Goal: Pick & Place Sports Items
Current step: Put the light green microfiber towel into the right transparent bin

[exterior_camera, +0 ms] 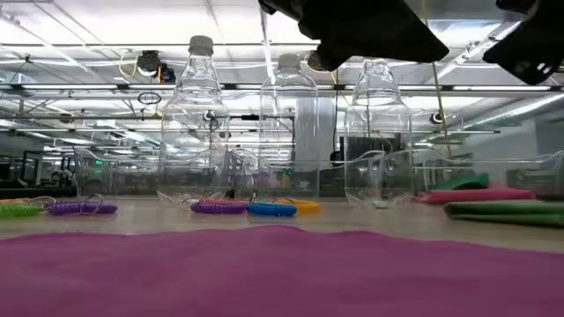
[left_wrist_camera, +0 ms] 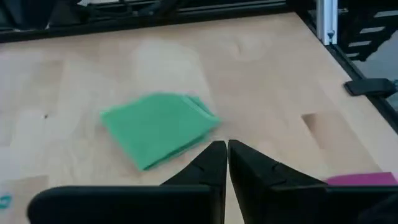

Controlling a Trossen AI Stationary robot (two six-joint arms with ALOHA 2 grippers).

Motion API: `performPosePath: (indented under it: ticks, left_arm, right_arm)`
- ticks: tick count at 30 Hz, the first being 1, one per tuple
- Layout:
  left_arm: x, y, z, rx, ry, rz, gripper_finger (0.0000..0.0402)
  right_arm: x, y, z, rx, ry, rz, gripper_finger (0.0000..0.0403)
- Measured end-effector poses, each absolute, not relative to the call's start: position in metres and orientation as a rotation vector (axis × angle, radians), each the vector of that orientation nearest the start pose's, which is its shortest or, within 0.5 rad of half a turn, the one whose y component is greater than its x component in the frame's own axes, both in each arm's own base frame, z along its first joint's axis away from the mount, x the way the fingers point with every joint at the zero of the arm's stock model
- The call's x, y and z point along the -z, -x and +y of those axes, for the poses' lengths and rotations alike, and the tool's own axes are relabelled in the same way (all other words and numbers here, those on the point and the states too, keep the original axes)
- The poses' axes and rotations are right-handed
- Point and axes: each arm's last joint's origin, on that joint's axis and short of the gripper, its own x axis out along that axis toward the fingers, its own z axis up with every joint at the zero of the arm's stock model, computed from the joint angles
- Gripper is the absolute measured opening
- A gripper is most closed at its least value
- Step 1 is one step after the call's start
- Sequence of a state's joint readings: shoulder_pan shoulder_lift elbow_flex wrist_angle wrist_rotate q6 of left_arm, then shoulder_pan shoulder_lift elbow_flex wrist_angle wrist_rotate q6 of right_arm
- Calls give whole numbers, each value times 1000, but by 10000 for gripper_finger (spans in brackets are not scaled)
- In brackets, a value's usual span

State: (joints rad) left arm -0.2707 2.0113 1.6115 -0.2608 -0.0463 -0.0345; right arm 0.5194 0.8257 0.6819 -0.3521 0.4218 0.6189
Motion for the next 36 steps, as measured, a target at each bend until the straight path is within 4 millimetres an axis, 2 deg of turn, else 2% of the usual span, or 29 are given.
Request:
performPosePath:
  ticks: [4, 8, 11, 18, 22, 25, 29, 33, 36]
  left_arm:
    - [-243, -442, -121, 208, -64, 657, 21]
    - [-241, -445, -122, 208, -44, 636, 21]
    - [-235, -448, -123, 207, -38, 637, 21]
    - [-216, -455, -125, 194, -3, 662, 21]
    - [-210, -456, -125, 191, 9, 678, 21]
    - [-208, -456, -125, 186, 25, 691, 21]
    - [-208, -456, -125, 182, 36, 702, 21]
    - [-208, -456, -125, 182, 36, 703, 21]
    - [-207, -456, -125, 182, 31, 704, 21]
  right_arm:
    - [-271, -159, 78, 34, -368, 520, 0]
    - [-254, -163, 83, -54, -280, 574, 15]
    - [-236, -170, 86, -122, -219, 590, 59]
    - [-196, -202, 79, -158, -117, 680, 203]
    - [-173, -219, 67, -155, -28, 769, 245]
    - [-156, -228, 57, -166, -13, 839, 244]
    - [-140, -235, 50, -224, -56, 912, 222]
    - [-128, -238, 49, -236, -50, 967, 189]
    - [-119, -236, 48, -236, -51, 1035, 146]
